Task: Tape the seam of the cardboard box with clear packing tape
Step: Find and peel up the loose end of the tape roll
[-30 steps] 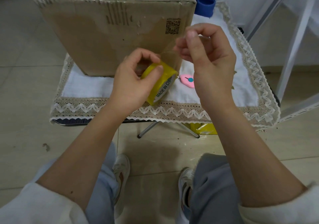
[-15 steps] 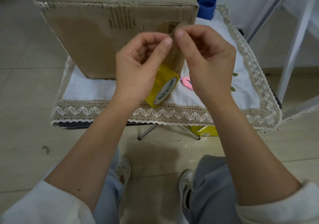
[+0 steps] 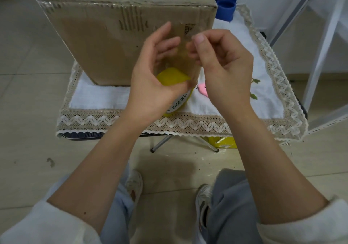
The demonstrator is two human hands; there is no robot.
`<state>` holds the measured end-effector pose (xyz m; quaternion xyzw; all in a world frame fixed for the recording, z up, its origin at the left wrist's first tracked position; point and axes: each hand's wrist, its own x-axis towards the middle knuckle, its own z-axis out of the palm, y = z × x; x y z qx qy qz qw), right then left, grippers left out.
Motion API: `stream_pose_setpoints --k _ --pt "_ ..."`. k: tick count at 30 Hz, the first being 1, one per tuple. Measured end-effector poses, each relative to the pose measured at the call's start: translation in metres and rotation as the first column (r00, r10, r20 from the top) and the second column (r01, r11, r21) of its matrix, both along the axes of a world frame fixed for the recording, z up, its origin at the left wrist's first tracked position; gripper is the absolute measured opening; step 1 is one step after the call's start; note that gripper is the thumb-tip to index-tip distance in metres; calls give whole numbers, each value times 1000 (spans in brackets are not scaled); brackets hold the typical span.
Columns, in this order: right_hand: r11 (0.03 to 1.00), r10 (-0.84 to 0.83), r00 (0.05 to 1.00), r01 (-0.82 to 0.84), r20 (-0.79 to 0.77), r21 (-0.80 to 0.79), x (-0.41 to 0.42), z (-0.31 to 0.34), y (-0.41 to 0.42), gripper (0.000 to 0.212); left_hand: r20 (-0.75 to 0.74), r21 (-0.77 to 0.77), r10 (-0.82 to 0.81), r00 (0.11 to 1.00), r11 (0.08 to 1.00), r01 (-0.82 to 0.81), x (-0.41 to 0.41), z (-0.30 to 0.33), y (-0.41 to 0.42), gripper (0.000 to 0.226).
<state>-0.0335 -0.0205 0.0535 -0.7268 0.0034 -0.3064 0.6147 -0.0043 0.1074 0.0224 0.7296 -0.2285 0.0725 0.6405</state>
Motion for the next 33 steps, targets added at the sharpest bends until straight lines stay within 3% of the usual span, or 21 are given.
stream_pose_setpoints --k 2,9,13,17,26,33 --pt "999 -13 1000 14 -14 44 1 2 -1 8 33 99 47 998 994 -50 1 -6 2 91" --pt "982 -9 997 23 -76 186 0 4 -5 11 -135 206 108 985 975 -79 3 -11 5 56" --pt "978 13 997 2 -72 209 1 1 -8 10 -130 226 127 983 969 -96 2 -10 3 45" --pt "975 18 998 -3 -66 221 1 -1 -12 16 -85 208 167 982 967 -146 1 -8 4 41" --pt "899 124 983 -55 -133 434 0 -3 -14 12 -27 246 169 985 956 -158 -3 -6 8 42" --pt "851 159 972 -46 -173 524 -1 -4 -13 17 -65 239 158 985 961 -138 -1 -7 8 42"
